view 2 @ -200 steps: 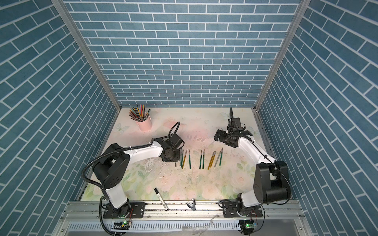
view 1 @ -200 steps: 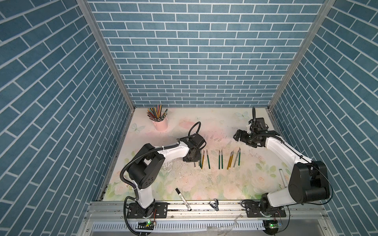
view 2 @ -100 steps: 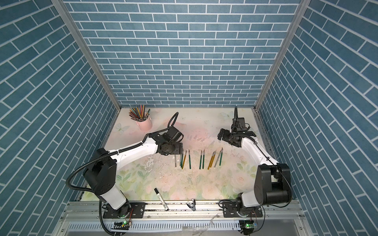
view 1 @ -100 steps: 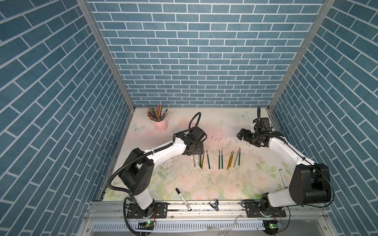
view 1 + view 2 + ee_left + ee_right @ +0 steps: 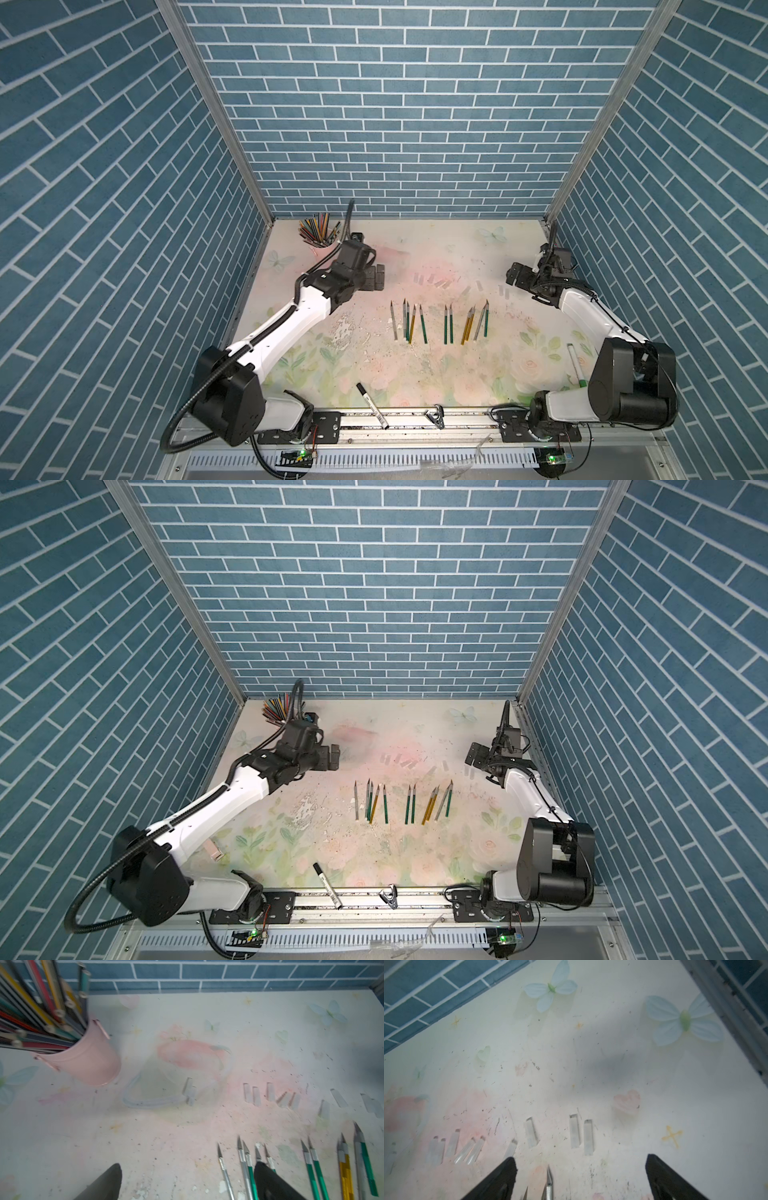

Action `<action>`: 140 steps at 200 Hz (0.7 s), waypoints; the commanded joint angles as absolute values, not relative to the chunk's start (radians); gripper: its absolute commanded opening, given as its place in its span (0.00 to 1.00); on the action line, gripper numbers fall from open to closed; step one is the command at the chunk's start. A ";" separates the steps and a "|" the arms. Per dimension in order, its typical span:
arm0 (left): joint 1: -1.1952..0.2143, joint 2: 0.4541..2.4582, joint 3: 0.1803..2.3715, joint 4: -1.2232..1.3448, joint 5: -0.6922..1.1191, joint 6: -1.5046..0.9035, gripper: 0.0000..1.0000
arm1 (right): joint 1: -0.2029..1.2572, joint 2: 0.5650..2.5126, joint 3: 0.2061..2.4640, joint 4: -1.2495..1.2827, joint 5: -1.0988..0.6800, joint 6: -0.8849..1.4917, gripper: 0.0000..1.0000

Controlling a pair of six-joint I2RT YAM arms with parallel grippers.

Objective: Remove protective caps from carving knives
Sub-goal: Reset both arms

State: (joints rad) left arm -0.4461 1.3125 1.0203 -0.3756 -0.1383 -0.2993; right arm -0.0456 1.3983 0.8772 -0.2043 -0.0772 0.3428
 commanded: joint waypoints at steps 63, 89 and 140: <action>-0.184 1.065 0.617 0.070 -0.256 -0.057 0.99 | -0.091 1.411 0.695 0.198 0.121 0.224 0.98; -0.127 1.093 0.516 0.244 -0.255 -0.045 0.99 | -0.092 1.441 0.656 0.291 0.143 0.196 0.98; -0.035 1.217 0.432 0.456 -0.203 -0.001 0.99 | -0.092 1.453 0.546 0.488 0.147 0.167 0.98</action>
State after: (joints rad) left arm -0.0742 1.1694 0.4587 0.2699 -0.2237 -0.0395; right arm -0.0883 1.4403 0.5804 0.3408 0.1154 0.2192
